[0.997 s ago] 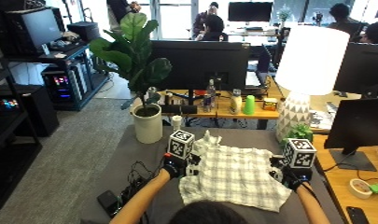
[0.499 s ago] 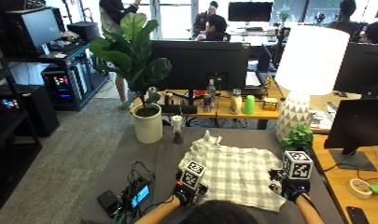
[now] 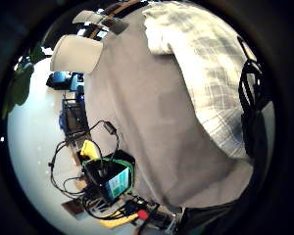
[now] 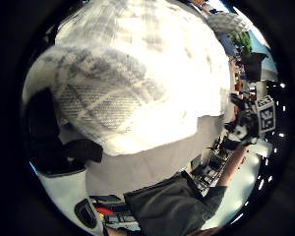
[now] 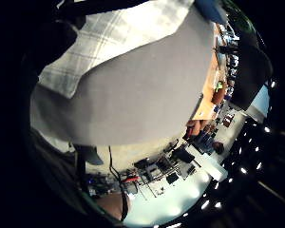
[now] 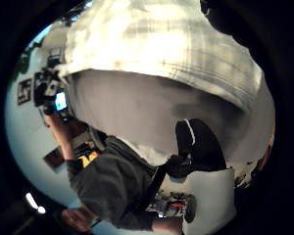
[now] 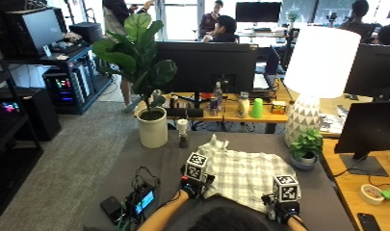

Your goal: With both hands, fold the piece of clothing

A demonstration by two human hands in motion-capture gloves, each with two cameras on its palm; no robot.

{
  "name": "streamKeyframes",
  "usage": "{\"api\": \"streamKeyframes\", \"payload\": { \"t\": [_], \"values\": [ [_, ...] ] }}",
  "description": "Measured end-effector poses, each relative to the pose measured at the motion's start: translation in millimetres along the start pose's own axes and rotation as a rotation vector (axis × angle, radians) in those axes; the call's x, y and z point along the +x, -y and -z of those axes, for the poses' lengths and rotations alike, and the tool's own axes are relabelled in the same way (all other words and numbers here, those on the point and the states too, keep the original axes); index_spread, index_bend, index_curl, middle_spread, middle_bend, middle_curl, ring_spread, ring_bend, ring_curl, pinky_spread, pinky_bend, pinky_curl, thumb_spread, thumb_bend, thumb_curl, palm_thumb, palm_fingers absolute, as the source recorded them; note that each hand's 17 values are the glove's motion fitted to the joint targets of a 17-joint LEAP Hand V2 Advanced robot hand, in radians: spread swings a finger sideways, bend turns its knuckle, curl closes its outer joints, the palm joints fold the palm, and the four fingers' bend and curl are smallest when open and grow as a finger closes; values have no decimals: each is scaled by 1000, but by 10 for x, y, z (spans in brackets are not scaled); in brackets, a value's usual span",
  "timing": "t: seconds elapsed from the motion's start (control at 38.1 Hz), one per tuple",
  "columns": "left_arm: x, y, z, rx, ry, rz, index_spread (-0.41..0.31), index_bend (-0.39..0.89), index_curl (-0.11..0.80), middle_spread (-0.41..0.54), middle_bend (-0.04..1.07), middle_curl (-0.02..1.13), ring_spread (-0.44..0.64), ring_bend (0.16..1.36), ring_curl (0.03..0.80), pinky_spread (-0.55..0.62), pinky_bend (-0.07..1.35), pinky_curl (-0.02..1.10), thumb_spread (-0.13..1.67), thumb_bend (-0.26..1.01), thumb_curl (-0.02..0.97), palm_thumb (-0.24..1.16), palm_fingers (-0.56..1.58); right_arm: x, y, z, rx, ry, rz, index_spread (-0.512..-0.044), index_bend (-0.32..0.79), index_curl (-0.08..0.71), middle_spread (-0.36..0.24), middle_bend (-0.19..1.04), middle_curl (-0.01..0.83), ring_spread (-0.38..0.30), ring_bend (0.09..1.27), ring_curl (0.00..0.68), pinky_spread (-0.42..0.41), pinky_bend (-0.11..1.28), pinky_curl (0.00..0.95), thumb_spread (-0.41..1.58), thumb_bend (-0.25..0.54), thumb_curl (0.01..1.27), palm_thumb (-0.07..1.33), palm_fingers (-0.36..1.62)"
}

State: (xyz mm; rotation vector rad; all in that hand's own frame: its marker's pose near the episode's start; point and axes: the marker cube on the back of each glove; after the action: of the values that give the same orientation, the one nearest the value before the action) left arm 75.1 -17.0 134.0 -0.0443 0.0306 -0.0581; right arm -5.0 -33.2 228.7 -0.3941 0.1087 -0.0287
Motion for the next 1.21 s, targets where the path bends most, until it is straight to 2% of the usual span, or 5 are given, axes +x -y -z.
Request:
{"api": "streamKeyframes", "payload": {
  "t": [0.21,0.31,0.84,1.0,1.21],
  "values": [
    [-55,370,-205,-50,-4,-52,-243,285,286,-274,480,483,-343,820,432,-349,787,476,1532,317,358,524,1178,65,308,99,304,11,-76,-316,143,253,-73,225,366,-45,464,309,141,380,314,1132,124,351,785,682],
    [-155,462,-158,-29,31,-54,-254,286,317,-280,469,498,-344,811,440,-360,773,483,1565,324,369,517,1185,155,296,339,332,4,-91,-276,146,264,-109,298,399,-130,524,329,-65,454,333,1059,180,411,946,1172],
    [-369,-869,780,-20,119,-197,-275,238,428,-301,441,568,-345,738,458,-377,731,514,1586,336,410,465,1194,-222,-1256,1302,357,-120,107,-238,159,362,-160,374,486,-220,680,461,-250,605,462,857,74,503,1054,1269],
    [-377,-436,877,72,132,-130,-276,215,451,-307,425,582,-350,726,462,-380,717,517,1586,341,419,455,1201,-177,-1038,1615,370,-209,8,-235,158,375,-163,378,494,-225,687,467,-255,614,469,814,41,527,1075,1263],
    [-339,712,890,24,180,44,-277,195,480,-310,410,598,-354,704,462,-382,691,515,1580,341,430,440,1200,61,59,1841,267,-205,-151,-235,159,391,-164,379,501,-226,682,470,-258,614,473,762,-4,557,1092,1254]
  ]
}}
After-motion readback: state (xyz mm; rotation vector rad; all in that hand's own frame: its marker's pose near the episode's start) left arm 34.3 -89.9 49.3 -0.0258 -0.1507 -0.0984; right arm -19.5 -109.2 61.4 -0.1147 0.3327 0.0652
